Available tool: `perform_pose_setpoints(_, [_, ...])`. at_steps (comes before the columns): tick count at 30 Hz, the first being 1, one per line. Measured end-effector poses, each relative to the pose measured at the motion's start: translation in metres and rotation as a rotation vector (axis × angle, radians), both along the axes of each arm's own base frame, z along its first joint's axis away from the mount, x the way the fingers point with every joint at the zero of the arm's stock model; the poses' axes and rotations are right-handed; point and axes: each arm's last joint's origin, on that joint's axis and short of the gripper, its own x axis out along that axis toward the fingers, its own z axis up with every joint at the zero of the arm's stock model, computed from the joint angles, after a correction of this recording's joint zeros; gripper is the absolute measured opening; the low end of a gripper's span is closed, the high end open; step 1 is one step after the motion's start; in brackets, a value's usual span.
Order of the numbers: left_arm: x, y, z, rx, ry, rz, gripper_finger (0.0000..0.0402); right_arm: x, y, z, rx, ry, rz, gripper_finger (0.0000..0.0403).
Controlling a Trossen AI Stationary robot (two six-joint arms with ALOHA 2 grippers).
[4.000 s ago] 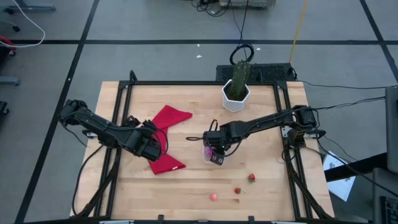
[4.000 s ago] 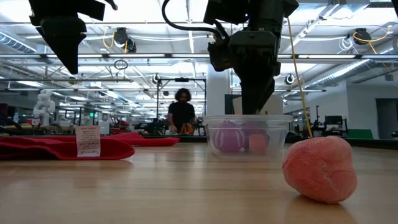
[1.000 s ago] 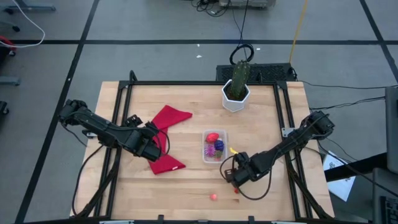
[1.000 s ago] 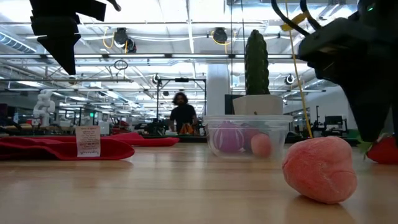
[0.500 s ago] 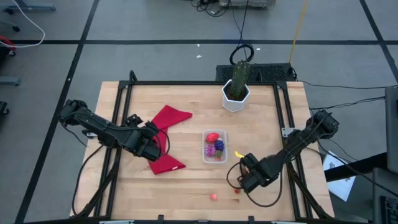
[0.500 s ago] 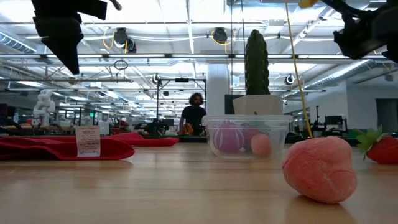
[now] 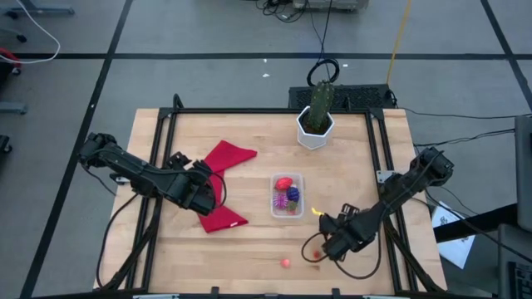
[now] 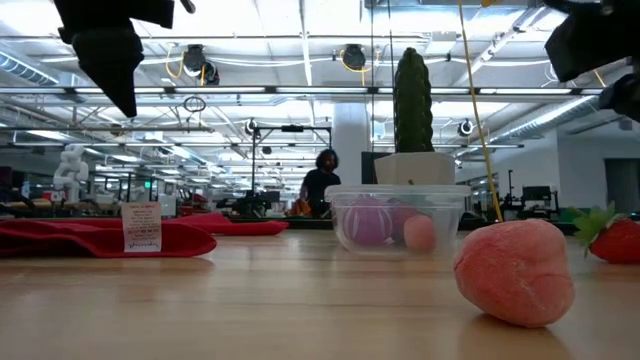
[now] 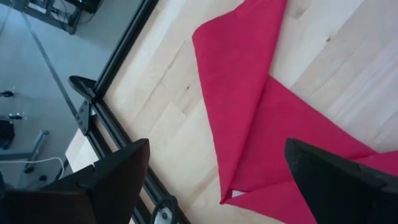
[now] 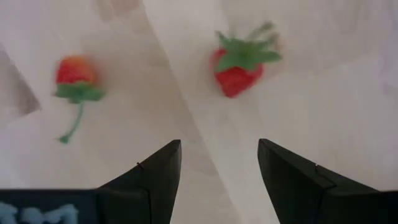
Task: Pick and placing Produce into tupperware
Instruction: Put the top red strawberry into the transparent bin
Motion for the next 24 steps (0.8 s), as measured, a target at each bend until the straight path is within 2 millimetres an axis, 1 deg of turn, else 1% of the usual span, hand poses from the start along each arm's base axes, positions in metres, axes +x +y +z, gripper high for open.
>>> perform_pose_setpoints(6, [0.001, 0.0, 0.0, -0.01, -0.009, 0.006, 0.0379, -0.001, 0.003, 0.0, -0.032, -0.034, 0.043, 0.0206])
perform_pose_setpoints(12, [0.001, -0.001, -0.001, -0.043, 0.021, -0.012, 0.0379, 0.004, 0.007, 0.0, 0.009, -0.088, 0.115, 0.0206])
perform_pose_setpoints(14, [0.0, -0.002, -0.001, -0.054, 0.023, -0.006, 0.0379, 0.005, 0.008, -0.003, 0.016, -0.098, 0.135, 0.0206])
perform_pose_setpoints(18, [0.001, -0.003, -0.002, -0.086, 0.012, 0.011, 0.0379, 0.0, 0.003, -0.011, -0.005, -0.065, 0.168, 0.0206])
perform_pose_setpoints(24, [0.001, -0.005, -0.002, -0.092, -0.027, 0.053, 0.0379, -0.005, -0.001, -0.019, -0.023, -0.039, 0.233, 0.0206])
